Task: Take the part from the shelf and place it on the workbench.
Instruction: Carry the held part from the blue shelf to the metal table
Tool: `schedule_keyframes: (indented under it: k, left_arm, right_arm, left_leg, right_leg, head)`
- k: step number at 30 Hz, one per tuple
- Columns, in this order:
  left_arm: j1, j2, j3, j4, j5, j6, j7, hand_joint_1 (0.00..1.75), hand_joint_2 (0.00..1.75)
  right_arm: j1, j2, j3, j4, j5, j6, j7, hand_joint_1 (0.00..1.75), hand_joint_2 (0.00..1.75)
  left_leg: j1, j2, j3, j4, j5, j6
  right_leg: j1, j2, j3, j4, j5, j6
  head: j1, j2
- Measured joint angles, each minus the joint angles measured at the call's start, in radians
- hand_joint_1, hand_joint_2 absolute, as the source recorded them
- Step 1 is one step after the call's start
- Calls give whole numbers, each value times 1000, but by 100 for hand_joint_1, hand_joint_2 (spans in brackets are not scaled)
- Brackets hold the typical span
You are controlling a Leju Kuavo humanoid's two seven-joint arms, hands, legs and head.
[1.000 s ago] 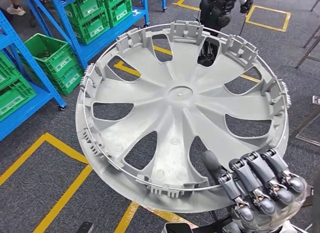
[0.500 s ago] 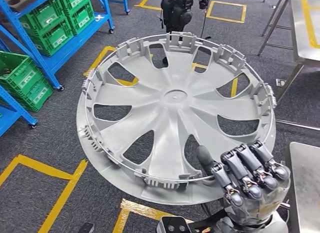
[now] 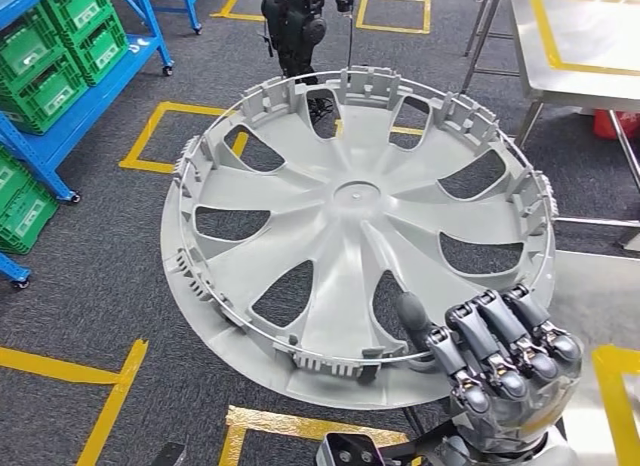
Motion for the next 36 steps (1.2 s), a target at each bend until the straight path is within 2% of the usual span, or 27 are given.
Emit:
schedule_keyframes:
  k: [1,3,5,6,7,8,9,10,11,13,14,16,17,19,20,22,23,24,26,28,29,31,32,33,34,35,36]
  left_arm:
    - [-1,0,0,0,0,0,0,0,175]
    - [-3,0,0,0,0,0,0,0,175]
    - [-2,0,-1,0,1,0,0,0,175]
    - [1,0,-1,0,1,0,0,0,175]
    - [4,1,-1,0,1,0,1,0,175]
    - [6,1,-1,0,2,0,1,0,175]
    - [6,2,-2,0,2,0,1,0,175]
    - [6,3,-2,0,2,0,1,0,175]
    - [5,4,-2,0,2,0,1,0,175]
    - [5,5,-3,0,2,-1,1,0,175]
    - [5,5,-5,0,2,-2,2,0,175]
    - [5,3,-7,0,6,-2,5,0,175]
    - [4,2,-8,0,10,-2,6,0,175]
    - [4,1,-8,0,23,1,6,0,175]
    - [6,2,-7,0,31,5,9,0,175]
    - [12,3,-4,1,47,9,21,0,175]
    - [15,4,-2,2,53,9,32,0,175]
    - [17,4,0,3,57,8,45,0,175]
    - [17,5,2,4,64,0,73,0,175]
    - [18,6,4,4,74,-12,105,0,175]
    - [19,6,6,4,81,-18,122,0,175]
    - [21,6,12,5,94,-29,148,0,175]
    - [21,6,16,5,100,-33,156,0,175]
    - [22,5,19,5,104,-37,162,0,175]
    - [23,4,21,5,107,-40,167,0,175]
    - [25,4,24,5,109,-42,169,0,175]
    - [28,3,26,5,111,-43,172,0,175]
  right_arm:
    - [1,0,0,0,0,0,1,175,175]
    - [0,1,0,1,0,0,5,175,175]
    - [-1,2,0,3,0,0,8,175,175]
    - [-1,2,0,4,0,0,9,175,175]
    - [0,2,0,6,0,0,9,175,175]
    - [0,2,0,8,0,0,10,175,175]
    - [0,2,0,10,0,0,11,175,175]
    - [1,2,0,11,0,0,11,175,175]
    - [1,2,0,12,0,0,12,175,175]
    - [-2,2,0,13,0,0,15,175,175]
    - [-2,2,0,14,0,0,17,175,175]
    - [-2,2,0,16,0,0,19,175,175]
    - [-2,2,0,17,0,0,21,175,175]
    - [-5,2,0,18,0,0,22,175,175]
    - [-6,2,0,19,0,0,23,175,175]
    - [-7,2,1,24,0,0,23,175,175]
    - [-6,2,0,26,0,0,23,175,175]
    - [-6,2,0,29,0,0,24,175,175]
    - [-7,2,2,32,0,0,27,175,175]
    - [-12,2,6,35,0,0,33,175,175]
    - [-15,2,9,36,0,0,37,175,175]
    - [-17,2,14,38,0,0,44,175,175]
    - [-17,2,16,39,0,0,46,175,175]
    - [-18,2,18,40,0,0,47,175,175]
    - [-19,2,20,42,0,0,48,175,175]
    - [-21,2,22,44,0,0,49,175,175]
    - [-22,2,23,46,0,0,49,175,175]
  left_leg:
    - [1,2,3,2,-4,-5]
    - [5,-30,-10,42,-37,-15]
    - [7,-76,-60,158,-99,-20]
    - [7,-85,-91,223,-125,-21]
    - [7,-89,-112,266,-134,-22]
    - [7,-91,-119,275,-123,-22]
    - [8,-93,-108,245,-94,-21]
    - [9,-104,-82,183,-53,-20]
    - [12,-128,-54,118,-23,-18]
    - [17,-176,-18,27,3,-15]
    - [17,-188,-15,18,-1,-12]
    - [17,-169,-16,13,2,-2]
    - [18,-157,-15,10,5,5]
    - [20,-131,-13,3,10,17]
    - [18,-118,-13,2,10,21]
    - [14,-88,-14,3,8,24]
    - [13,-74,-14,3,8,24]
    - [13,-61,-13,3,7,23]
    - [12,-41,-10,3,4,19]
    - [7,-25,-7,5,-1,10]
    - [4,-17,-6,5,-2,5]
    - [3,-1,-1,1,-3,-6]
    - [4,-7,1,4,-8,-11]
    - [6,-23,-4,20,-22,-16]
    - [8,-46,-19,58,-48,-19]
    - [9,-70,-44,117,-80,-21]
    - [9,-84,-76,186,-113,-22]
  right_leg:
    - [-2,10,1,-3,3,-5]
    - [-8,30,4,-11,9,-16]
    - [-12,50,6,-14,12,-22]
    - [-11,62,5,-13,12,-24]
    - [-11,76,5,-12,12,-24]
    - [-11,90,5,-10,12,-25]
    - [-11,104,5,-8,12,-24]
    - [-12,117,5,-4,11,-23]
    - [-13,128,4,-1,11,-20]
    - [-13,149,-6,7,11,-9]
    - [-14,160,-11,8,13,-2]
    - [-18,179,-23,6,18,12]
    - [-17,170,-30,12,14,17]
    - [-15,120,-66,74,-22,25]
    - [-15,88,-95,136,-53,29]
    - [-18,63,-154,258,-101,35]
    - [-18,58,-164,282,-102,36]
    - [-18,54,-153,265,-85,36]
    - [-17,29,-83,139,-28,32]
    - [-10,-2,-19,29,-2,20]
    - [-6,-8,-7,8,-2,14]
    - [-4,9,-5,4,0,1]
    - [-5,19,-5,1,2,-5]
    - [-8,28,-3,-2,5,-11]
    - [-11,37,-2,-5,7,-17]
    - [-12,46,-1,-6,8,-21]
    - [-11,56,-1,-6,8,-25]
  head:
    - [0,0]
    - [-4,0]
    - [-10,0]
    - [-12,0]
    - [-12,0]
    - [-12,0]
    - [-12,0]
    - [-12,0]
    - [-12,0]
    - [-11,0]
    - [-11,0]
    - [-11,0]
    - [-9,0]
    - [0,0]
    - [5,0]
    - [7,0]
    - [7,0]
    - [7,0]
    - [7,0]
    - [7,0]
    - [7,0]
    - [7,0]
    - [6,0]
    - [4,0]
    - [1,0]
    - [-2,0]
    - [-4,0]
